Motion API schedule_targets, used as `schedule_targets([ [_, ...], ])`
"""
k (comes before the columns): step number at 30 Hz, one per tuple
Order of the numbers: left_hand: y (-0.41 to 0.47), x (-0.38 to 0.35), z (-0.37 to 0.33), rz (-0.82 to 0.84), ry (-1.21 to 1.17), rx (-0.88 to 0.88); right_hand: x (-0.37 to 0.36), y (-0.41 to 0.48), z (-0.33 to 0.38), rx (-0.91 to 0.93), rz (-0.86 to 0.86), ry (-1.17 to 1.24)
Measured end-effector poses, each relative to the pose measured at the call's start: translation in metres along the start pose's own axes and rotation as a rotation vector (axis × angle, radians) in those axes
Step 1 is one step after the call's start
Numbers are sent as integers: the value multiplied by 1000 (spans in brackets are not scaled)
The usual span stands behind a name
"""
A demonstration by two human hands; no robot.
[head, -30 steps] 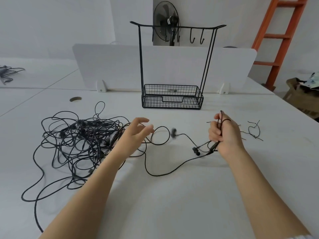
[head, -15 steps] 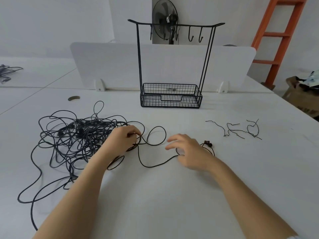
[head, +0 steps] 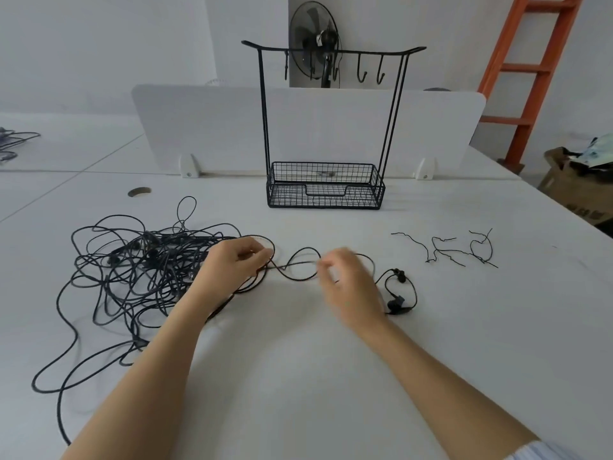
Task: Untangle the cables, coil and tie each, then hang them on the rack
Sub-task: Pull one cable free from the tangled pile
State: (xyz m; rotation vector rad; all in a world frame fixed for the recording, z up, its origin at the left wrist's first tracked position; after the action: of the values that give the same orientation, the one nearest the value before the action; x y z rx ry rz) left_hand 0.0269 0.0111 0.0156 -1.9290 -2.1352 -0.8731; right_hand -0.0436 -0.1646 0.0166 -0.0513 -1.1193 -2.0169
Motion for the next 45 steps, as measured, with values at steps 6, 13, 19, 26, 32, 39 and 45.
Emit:
schedule_targets([
  [6, -5, 1, -25, -115, 132, -311, 29, 23, -39, -803, -212, 850],
  [13, 8, 15, 3, -167, -52, 74, 56, 38, -43, -1036, -350, 1522],
  [19, 8, 23, 14, -305, -286, 279, 93, 44, -84, -1061, -530, 1282],
  [26, 4, 20, -4, -213, -163, 152, 76, 40, -73, -647, -146, 14],
  [32, -10, -3, -30, 29, 277, -245, 50, 25, -43, -203, 80, -635],
  [39, -24, 1, -23, 381, 1079, -144, 86, 31, -76, -683, -521, 156],
  [45, -24, -8, -2, 501, 807, -46, 103, 25, -106, -937, -837, 432],
])
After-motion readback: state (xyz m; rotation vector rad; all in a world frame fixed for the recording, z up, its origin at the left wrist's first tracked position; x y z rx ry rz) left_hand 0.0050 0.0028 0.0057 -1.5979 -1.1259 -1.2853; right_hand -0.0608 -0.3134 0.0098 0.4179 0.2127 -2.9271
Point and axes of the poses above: each hand's wrist, its own y-axis towards the middle knuckle, its own x-axis out of the back of the hand, z = x × y, the point moved 6 cm from there along y, towards the middle knuckle, and after that the axes turned 14 degrees about -z, right-handed, at the moved point
